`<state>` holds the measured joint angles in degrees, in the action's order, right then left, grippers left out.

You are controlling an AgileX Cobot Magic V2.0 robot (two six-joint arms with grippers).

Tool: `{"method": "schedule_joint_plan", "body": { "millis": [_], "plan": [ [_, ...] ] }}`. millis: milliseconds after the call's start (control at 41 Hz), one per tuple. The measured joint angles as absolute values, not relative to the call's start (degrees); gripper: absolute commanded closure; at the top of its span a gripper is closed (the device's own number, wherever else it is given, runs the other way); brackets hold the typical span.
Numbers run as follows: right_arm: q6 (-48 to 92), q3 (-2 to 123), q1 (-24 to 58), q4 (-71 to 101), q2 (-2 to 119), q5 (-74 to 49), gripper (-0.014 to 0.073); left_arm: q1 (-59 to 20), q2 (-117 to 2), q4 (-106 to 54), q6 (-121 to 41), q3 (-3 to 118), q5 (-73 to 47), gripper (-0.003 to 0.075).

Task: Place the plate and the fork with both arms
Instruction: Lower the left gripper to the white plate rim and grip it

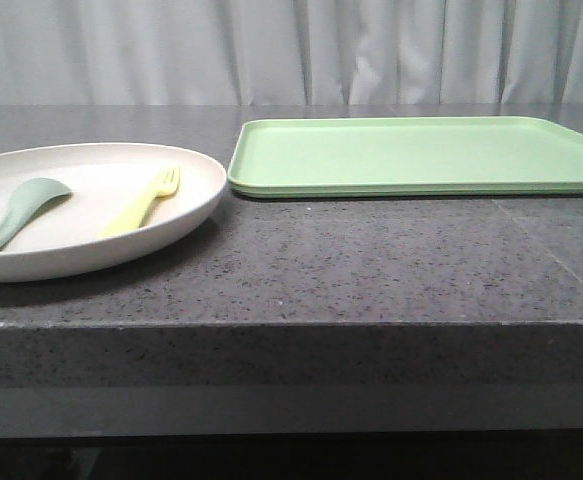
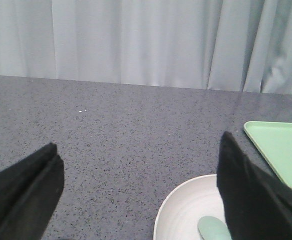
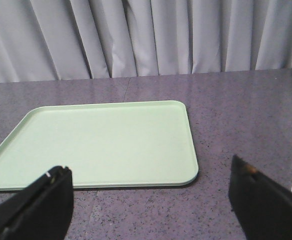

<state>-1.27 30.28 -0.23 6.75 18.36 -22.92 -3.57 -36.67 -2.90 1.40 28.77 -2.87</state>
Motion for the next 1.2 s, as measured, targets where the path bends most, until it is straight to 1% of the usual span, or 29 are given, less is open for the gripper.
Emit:
{"method": "schedule_joint_plan", "body": {
  "millis": [98,415,610,733,903,1026,1197],
  "plan": [
    [-1.3,30.3,-0.2,6.7,18.4,-22.7,-0.0059,-3.6,-39.4,-2.9,1.4,32.4,-7.7,0.0111],
    [-1.3,30.3,-0.2,6.7,18.4,-21.5,-0.0059,-4.5,-60.4,-2.9,1.4,53.4,-39.1,0.0111],
    [-1.3,30.3,-0.2,6.7,18.5,-21.4,-0.0059,-6.6,-72.0,-2.9,1.4,61.0,-49.8,0.0111],
    [-1.3,30.3,-0.2,6.7,18.5,-21.4,-0.0059,-6.6,-78.4,-2.2,1.4,63.9,-53.5,0.0111],
    [-1.3,30.3,-0.2,6.7,18.5,-21.4,-0.0059,-6.6,-84.5,-1.8,1.4,64.5,-54.4,0.0111],
    [-1.3,30.3,-0.2,6.7,18.5,-21.4,-0.0059,-6.6,-87.2,-1.7,1.4,64.5,-54.5,0.0111],
    [-1.3,30.3,-0.2,6.7,18.5,-21.4,-0.0059,-6.6,-88.1,-2.4,1.4,64.9,-54.5,0.0111]
  ]
}}
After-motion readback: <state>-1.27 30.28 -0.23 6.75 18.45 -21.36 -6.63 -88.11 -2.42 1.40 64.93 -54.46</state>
